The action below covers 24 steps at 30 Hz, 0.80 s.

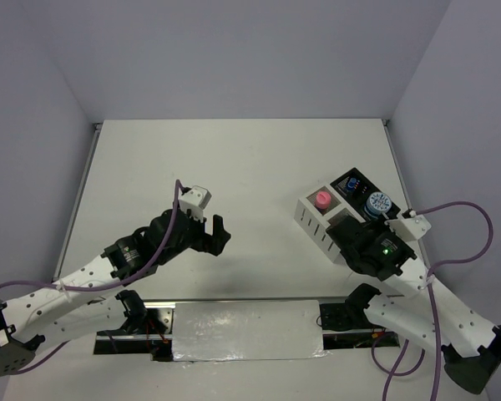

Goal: Sort the stationery into containers
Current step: Place the stationery in the storage box.

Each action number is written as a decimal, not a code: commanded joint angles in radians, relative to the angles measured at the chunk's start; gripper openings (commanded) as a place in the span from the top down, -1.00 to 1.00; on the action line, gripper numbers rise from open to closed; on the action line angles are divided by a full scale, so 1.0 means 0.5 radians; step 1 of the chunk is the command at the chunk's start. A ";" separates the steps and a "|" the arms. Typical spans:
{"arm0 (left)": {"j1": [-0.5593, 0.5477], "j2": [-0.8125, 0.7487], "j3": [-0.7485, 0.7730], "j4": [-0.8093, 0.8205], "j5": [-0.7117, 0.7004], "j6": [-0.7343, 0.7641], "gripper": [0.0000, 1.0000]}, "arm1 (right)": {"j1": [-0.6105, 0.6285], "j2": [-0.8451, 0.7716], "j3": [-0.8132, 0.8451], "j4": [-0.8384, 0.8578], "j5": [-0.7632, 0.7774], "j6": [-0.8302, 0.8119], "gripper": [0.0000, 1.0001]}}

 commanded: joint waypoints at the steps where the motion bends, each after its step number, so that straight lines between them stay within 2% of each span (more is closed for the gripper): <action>1: 0.005 0.002 0.018 0.072 0.033 0.048 -0.99 | -0.006 -0.045 0.002 -0.023 0.101 0.078 1.00; 9: 0.005 -0.005 0.003 0.075 0.040 0.054 -0.99 | -0.025 0.043 0.017 -0.041 0.162 0.149 1.00; 14: 0.005 -0.017 0.003 0.066 0.046 0.054 -0.99 | -0.040 0.239 0.075 -0.357 0.205 0.569 1.00; 18: 0.005 -0.023 -0.004 0.072 0.049 0.060 -0.99 | -0.034 0.316 0.112 -0.354 0.223 0.615 1.00; 21: 0.005 -0.017 -0.004 0.072 0.052 0.060 -0.99 | -0.025 0.286 0.103 -0.162 0.223 0.417 1.00; 23: 0.005 -0.014 -0.001 0.072 0.052 0.060 -0.99 | -0.022 0.200 0.051 0.172 0.214 0.064 1.00; 24: 0.005 -0.011 -0.004 0.075 0.052 0.060 -0.99 | -0.022 0.163 -0.010 0.474 0.199 -0.256 1.00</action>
